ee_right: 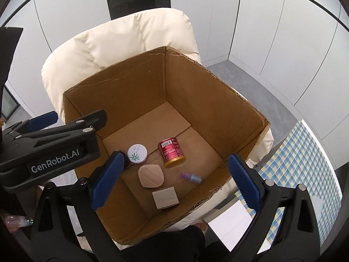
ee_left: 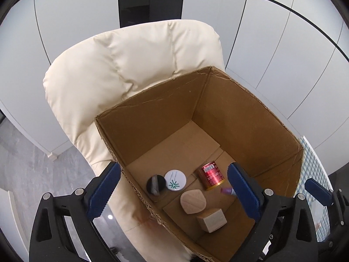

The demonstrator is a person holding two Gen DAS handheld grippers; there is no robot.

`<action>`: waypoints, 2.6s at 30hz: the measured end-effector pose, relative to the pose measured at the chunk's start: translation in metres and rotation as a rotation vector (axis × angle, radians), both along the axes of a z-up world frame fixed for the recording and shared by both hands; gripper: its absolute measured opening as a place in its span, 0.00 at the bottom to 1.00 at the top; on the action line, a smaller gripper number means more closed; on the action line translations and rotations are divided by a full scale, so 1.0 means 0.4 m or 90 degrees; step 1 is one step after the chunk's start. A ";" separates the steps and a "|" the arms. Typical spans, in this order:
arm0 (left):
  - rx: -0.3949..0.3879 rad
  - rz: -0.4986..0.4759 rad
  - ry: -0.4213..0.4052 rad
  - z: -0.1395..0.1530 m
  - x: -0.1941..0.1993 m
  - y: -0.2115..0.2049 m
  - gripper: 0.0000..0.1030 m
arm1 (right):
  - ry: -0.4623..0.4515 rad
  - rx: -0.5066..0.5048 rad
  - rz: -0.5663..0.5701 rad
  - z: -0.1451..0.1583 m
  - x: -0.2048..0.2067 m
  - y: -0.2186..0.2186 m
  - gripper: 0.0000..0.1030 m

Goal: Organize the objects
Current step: 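Open the right tool to release the vial while the left tool releases the compact, then withdraw both open tools up out of the cardboard box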

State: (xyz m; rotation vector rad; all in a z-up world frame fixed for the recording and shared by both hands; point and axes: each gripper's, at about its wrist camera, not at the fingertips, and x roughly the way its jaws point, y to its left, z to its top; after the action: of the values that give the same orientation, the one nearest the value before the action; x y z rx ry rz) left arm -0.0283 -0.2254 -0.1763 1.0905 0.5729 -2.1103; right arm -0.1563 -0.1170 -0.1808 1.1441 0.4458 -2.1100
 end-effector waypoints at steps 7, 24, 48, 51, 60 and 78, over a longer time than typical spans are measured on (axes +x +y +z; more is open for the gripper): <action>0.011 0.003 -0.001 -0.002 0.002 -0.002 0.96 | -0.008 0.002 -0.009 -0.007 -0.006 0.012 0.95; 0.002 0.004 -0.010 0.025 0.040 0.010 0.96 | -0.015 0.009 -0.039 0.001 -0.001 0.048 0.95; 0.020 -0.066 -0.053 0.058 0.191 0.178 0.96 | -0.059 -0.006 -0.177 0.051 0.185 0.325 0.95; 0.015 -0.079 -0.052 0.072 0.197 0.206 0.96 | -0.061 -0.009 -0.186 0.060 0.217 0.363 0.95; 0.009 -0.129 -0.055 0.090 0.243 0.289 0.96 | -0.044 -0.008 -0.197 0.094 0.318 0.443 0.95; 0.033 -0.187 -0.062 0.086 0.330 0.374 0.96 | -0.076 -0.031 -0.209 0.093 0.478 0.510 0.95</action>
State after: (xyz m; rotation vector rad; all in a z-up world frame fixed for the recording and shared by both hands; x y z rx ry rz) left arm 0.1035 -0.0759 -0.1421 1.3682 0.4461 -2.2846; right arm 0.0349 0.0869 -0.1436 1.3813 0.1570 -2.2980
